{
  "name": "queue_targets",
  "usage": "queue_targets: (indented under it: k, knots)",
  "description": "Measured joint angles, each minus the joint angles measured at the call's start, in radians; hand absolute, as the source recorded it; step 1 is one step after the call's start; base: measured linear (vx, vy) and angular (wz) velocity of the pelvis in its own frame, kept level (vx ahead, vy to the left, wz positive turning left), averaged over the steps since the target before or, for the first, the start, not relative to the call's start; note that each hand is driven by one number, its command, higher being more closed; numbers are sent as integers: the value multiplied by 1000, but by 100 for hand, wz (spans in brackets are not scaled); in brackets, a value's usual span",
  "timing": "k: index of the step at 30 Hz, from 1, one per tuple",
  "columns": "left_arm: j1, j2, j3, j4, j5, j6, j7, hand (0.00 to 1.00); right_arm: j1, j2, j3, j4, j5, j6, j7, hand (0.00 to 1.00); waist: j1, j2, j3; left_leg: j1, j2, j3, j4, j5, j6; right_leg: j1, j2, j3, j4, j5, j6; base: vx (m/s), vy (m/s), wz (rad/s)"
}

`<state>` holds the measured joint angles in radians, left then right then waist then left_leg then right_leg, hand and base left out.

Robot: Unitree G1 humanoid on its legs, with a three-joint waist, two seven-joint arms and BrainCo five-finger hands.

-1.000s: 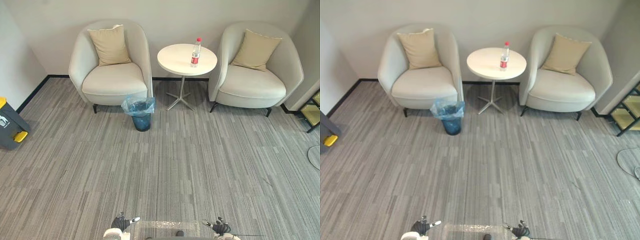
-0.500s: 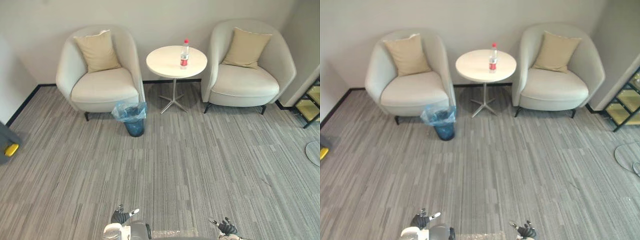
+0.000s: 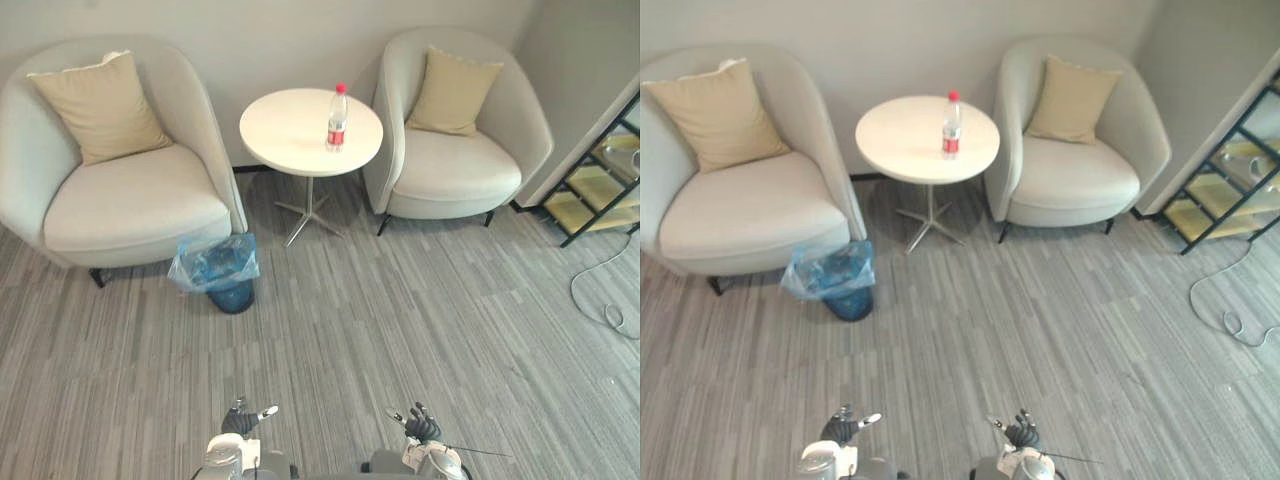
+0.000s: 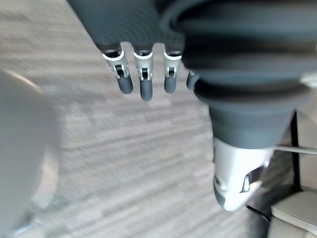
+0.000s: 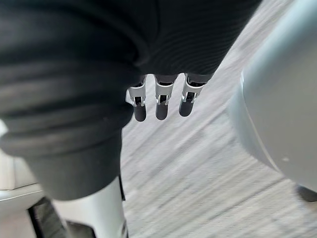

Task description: Gather rubbish on tea table into small bin, then transfer packed bag to large trash can.

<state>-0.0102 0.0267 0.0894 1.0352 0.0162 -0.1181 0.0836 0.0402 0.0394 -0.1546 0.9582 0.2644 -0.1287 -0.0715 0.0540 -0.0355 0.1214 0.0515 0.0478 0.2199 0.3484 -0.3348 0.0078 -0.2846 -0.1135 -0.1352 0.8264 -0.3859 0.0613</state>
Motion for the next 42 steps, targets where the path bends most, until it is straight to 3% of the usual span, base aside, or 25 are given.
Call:
queue_targets:
  k: [2, 5, 6, 7, 8, 9, 10, 11, 13, 14, 16, 18, 19, 20, 21, 23, 24, 26, 28, 30, 34, 37, 38, 40, 42]
  knots:
    - [-7, -14, -1, 0, 0, 0, -1, 0, -11, -4, 0, -2, -8, -1, 5, 0, -3, 4, 2, 49, 7, -9, -39, -10, -18, -65, 2, -54, -88, 22, -17, 520, 11, 20]
    - [-1, -17, 2, 1, 0, 1, -1, 0, -21, -3, 2, 0, -9, -1, 12, 0, -7, -3, -1, 117, 5, -43, -69, -43, -76, -120, 37, -91, -282, 194, -90, 497, -87, 29]
    - [1, -36, 13, 10, 2, 2, 1, 0, -28, -14, 1, 0, -8, -2, 13, 0, -13, 24, -9, 152, 25, -75, -55, -53, -90, -100, 47, -116, -271, 232, -119, 591, -134, 27]
    - [2, -43, 13, 12, 2, 1, 0, 0, -33, -16, 1, 1, -8, -1, 12, 0, -12, 40, -14, 149, 38, -79, -39, -47, -96, -94, 55, -129, -271, 231, -121, 488, -107, 25]
    - [2, -56, 34, 14, 3, 1, -1, 0, -44, -28, 1, 0, -9, -3, 13, 0, -12, 66, -16, 107, 52, -96, 55, -7, -105, -68, 67, -140, -281, 210, -122, 567, -157, 12]
    - [-2, -77, 49, 13, 3, 1, -1, 0, -47, -41, 7, 0, -9, -1, 14, 0, -15, 82, -3, 13, 61, -103, 282, 94, -74, -3, 71, -136, -334, 184, -118, 550, -175, 12]
    - [2, -82, 52, 14, 1, 1, 0, 0, -47, -41, 12, 1, -8, 0, 13, 0, -12, 85, 6, -26, 73, -112, 372, 119, -70, 24, 74, -132, -357, 184, -119, 637, -176, -2]
    - [5, -79, 51, -1, 3, 1, -4, 0, -43, -37, 13, 2, -7, 3, 10, 0, -3, 93, 18, -124, 105, -118, 591, 114, -62, 117, 94, -126, -421, 180, -126, 563, -109, -19]
    - [6, -72, 51, -31, 0, -4, 1, 0, -35, -25, 14, 9, -3, 3, 9, 0, 8, 74, 35, -198, 114, -109, 695, 96, -58, 229, 97, -115, -488, 169, -134, 438, -73, -23]
    - [6, -66, 49, -52, -3, -6, 1, 0, -43, -17, 14, 9, 13, 2, 8, 0, 14, 55, 41, -268, 115, -86, 678, 87, -69, 292, 88, -111, -537, 154, -123, 285, -39, -23]
    - [3, -77, 49, -75, -13, -8, 1, 0, -53, -15, 9, 3, 14, 0, 3, 0, 19, 53, 40, -359, 118, -53, 561, 66, -56, 342, 86, -112, -578, 142, -109, 378, 8, -24]
    - [-11, -80, 46, -83, -17, -12, 0, 0, -52, -13, 10, 3, 14, 1, -1, 0, 27, 49, 43, -400, 94, 20, 278, 91, -41, 401, 67, -122, -626, 122, -74, 446, 120, -9]
    - [-11, -80, 46, -82, -17, -12, 0, 0, -51, -13, 10, 3, 14, 1, -1, 0, 27, 49, 43, -400, 94, 20, 275, 92, -41, 402, 66, -122, -626, 121, -73, 405, 140, -6]
    - [-6, -81, 39, -81, -18, -16, 0, 0, -40, -14, 12, 4, 14, 1, -6, 0, 31, 57, 37, -395, 75, 26, 100, 173, -27, 431, 67, -115, -637, 90, -43, 318, 171, -14]
    - [-4, -83, 38, -82, -19, -21, -1, 0, -39, -14, 17, 8, 13, 1, -8, 0, 37, 61, 34, -396, 73, 14, 83, 239, -10, 439, 71, -100, -632, 71, -34, 445, 247, -22]
    - [-11, -64, 42, -81, -18, -25, 0, 0, -38, 2, 42, 19, 9, 4, -9, 0, 53, 3, 11, -388, 29, 44, 116, 180, 17, 442, 19, -44, -598, 49, -26, 487, 236, -25]
    - [-13, -59, 40, -79, -18, -24, -1, 0, -39, 9, 47, 19, 5, 3, -6, 0, 63, -10, 7, -362, 20, 73, 127, 153, 33, 414, -6, -13, -501, 50, -26, 492, 217, -31]
    - [-17, -48, 18, -58, -18, -22, -5, 0, -36, 10, 49, 17, -20, 3, -3, 0, 56, -19, 9, -301, -10, 83, 119, 104, 42, 331, -48, 22, -258, 77, -2, 544, 248, -20]
    - [-17, -41, -10, -32, -16, -18, -8, 0, -15, 1, 43, 17, -49, 3, 11, 0, 42, -13, 14, -182, -40, 68, 93, 54, 39, 192, -81, 52, 96, 99, 23, 477, 151, 17]
    - [-15, -37, -23, -21, -16, -14, -9, 0, -1, 0, 39, 7, -60, 2, 13, 0, 34, -5, 15, -111, -48, 50, 53, 50, 37, 124, -88, 14, 121, 76, 25, 412, 53, 43]
    - [-8, -44, -31, -11, -16, -3, -9, 0, -7, -1, 6, 7, -68, 2, 13, 0, 13, 0, 16, -17, -29, -20, -1, 35, 9, 23, -63, -11, -92, 56, 10, 391, -62, 58]
    - [-3, -42, -30, -6, -17, -4, -8, 0, -20, 0, 12, 15, -68, 2, 14, 0, 8, -1, 14, 32, -2, -63, -11, 7, -41, -15, -12, 46, -332, 185, -13, 347, -198, 44]
    - [3, -39, -27, -6, -16, -4, -8, 0, -14, 4, 20, 22, -68, 2, 14, 0, 8, -26, 0, 51, -16, -90, -17, -10, -66, -15, -17, 69, -417, 331, -44, 365, -298, 50]
    - [7, -64, -7, 5, -15, -3, -8, 0, -14, -12, 23, 33, -68, 2, 15, 0, 7, 14, -25, 68, 30, -133, -12, -21, -86, -14, 3, 35, -359, 298, -42, 401, -325, 52]
    - [9, -83, 4, 11, -4, -2, -13, 0, -23, -42, 21, 43, -68, 2, 15, 0, 1, 78, -30, 3, 94, -181, 146, -14, -94, 47, 50, -24, -406, 254, -68, 337, -302, 52]
